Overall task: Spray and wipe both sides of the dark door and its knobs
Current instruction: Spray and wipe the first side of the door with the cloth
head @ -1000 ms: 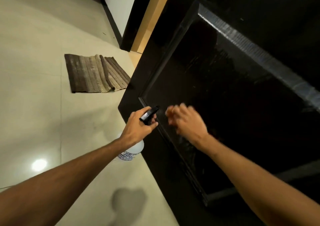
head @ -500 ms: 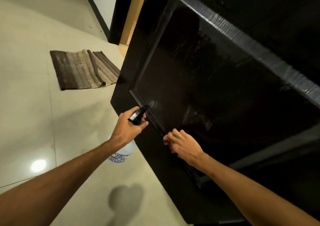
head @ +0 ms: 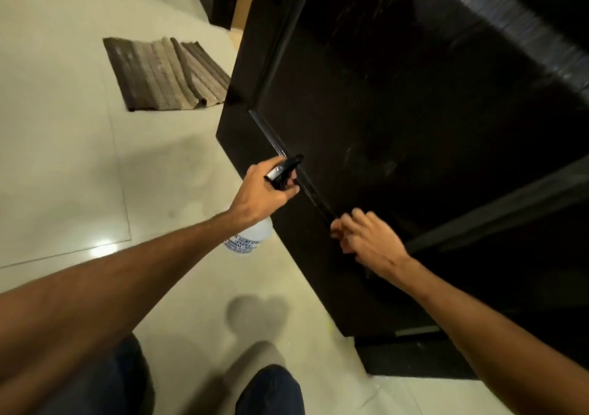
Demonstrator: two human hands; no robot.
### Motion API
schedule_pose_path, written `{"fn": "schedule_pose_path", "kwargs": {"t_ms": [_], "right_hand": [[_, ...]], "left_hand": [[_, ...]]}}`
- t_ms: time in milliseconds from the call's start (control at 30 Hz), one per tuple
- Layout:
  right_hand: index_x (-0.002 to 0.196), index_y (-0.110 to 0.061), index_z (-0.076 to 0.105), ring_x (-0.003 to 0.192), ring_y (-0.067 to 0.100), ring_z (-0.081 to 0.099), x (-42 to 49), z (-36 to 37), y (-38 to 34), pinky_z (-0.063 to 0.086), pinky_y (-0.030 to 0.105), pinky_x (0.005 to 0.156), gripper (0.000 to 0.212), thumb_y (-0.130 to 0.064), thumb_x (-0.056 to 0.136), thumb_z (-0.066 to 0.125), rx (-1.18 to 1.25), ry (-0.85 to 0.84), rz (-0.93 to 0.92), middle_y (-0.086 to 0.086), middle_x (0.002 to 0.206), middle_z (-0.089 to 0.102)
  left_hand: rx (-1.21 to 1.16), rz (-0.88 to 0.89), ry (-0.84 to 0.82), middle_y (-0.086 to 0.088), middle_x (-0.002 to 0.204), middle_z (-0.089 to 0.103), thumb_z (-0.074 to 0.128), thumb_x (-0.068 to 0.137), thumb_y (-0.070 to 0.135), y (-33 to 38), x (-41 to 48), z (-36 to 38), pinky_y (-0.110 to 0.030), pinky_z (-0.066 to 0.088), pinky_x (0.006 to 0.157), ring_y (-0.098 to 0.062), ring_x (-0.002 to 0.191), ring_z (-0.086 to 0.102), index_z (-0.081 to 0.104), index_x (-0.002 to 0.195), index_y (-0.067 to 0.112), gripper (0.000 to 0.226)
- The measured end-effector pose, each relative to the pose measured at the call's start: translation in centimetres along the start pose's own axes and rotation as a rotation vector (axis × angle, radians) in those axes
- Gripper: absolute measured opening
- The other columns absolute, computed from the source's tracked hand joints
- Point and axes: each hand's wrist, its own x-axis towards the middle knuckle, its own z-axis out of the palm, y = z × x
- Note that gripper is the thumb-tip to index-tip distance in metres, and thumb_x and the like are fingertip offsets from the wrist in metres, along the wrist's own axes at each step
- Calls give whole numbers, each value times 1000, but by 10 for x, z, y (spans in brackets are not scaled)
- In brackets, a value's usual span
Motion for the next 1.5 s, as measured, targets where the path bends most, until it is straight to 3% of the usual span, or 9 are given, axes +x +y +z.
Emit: {"fn": "schedule_pose_path", "kwargs": {"t_ms": [167, 367, 533, 700, 800, 900, 1100, 1300, 1500], "right_hand": [[139, -15, 56, 123, 32, 35, 35, -49, 45, 40, 42, 93, 65, -41, 81, 71, -88, 178, 399, 6, 139, 46], [128, -22, 70, 113, 25, 37, -23, 13, -33, 35, 35, 84, 53, -48, 82, 74, 40, -148, -29, -2, 126, 48], [129, -13, 63, 117, 34, 46, -56, -53, 42, 43, 44, 85, 57, -35, 79, 77, -55, 188, 368, 9, 136, 48], [156, -18, 35, 119, 35, 53, -83, -53, 36, 45, 47, 93, 50, -39, 111, 33, 42, 256, 615, 8, 138, 51], [130, -19, 69, 113, 29, 46, -90, -20, -12, 50, 38, 85, 50, -42, 86, 73, 57, 65, 284, 3, 131, 57], [116, -16, 74, 111, 32, 55, -103, -46, 16, 56, 41, 83, 51, -34, 70, 87, 51, 151, 405, 8, 130, 59], [136, -6, 61, 111, 36, 44, -129, -140, 117, 36, 43, 94, 53, -30, 89, 66, -9, 603, 1034, 15, 135, 56], [123, -10, 67, 111, 35, 50, -100, -126, 90, 54, 45, 85, 79, -27, 51, 95, 24, 292, 676, 12, 134, 48], [138, -5, 59, 110, 37, 44, -71, -164, 129, 42, 44, 87, 76, -14, 68, 85, 28, 573, 1064, 15, 138, 50]], "left_hand": [[15, -49, -18, 9, 77, 68, 83, 81, -1, -12, -25, 13, -8, 46, 73, 3, 69, 64, 65, 88, 21, 29], [-30, -45, -42, 11, 78, 70, 82, 82, -4, 7, -27, 31, -7, 49, 75, 4, 74, 68, 67, 88, 25, 32], [4, 21, -51, 9, 77, 70, 83, 82, 0, 20, -20, 33, -10, 49, 77, -1, 74, 68, 69, 90, 16, 23], [-88, 41, -103, 12, 76, 70, 80, 82, -8, 46, -41, 66, -12, 51, 76, -1, 74, 67, 68, 91, 7, 21], [-139, 53, -113, 13, 78, 72, 80, 81, -10, 62, -40, 73, -11, 51, 76, -1, 76, 68, 70, 90, 12, 26], [-133, 122, -135, 7, 84, 73, 81, 82, -6, 87, -34, 72, -14, 52, 79, -5, 79, 70, 70, 91, 14, 24], [-113, 216, -141, 7, 83, 72, 80, 84, -2, 128, -18, 71, -16, 54, 78, -7, 80, 70, 69, 89, 15, 21], [-165, 233, -148, 1, 86, 73, 81, 85, 2, 162, -5, 74, -24, 58, 78, -13, 82, 72, 70, 92, 12, 17], [-161, 210, -107, 2, 83, 69, 79, 86, -1, 170, 17, 52, -17, 52, 63, -3, 72, 67, 68, 93, 7, 16]]}}
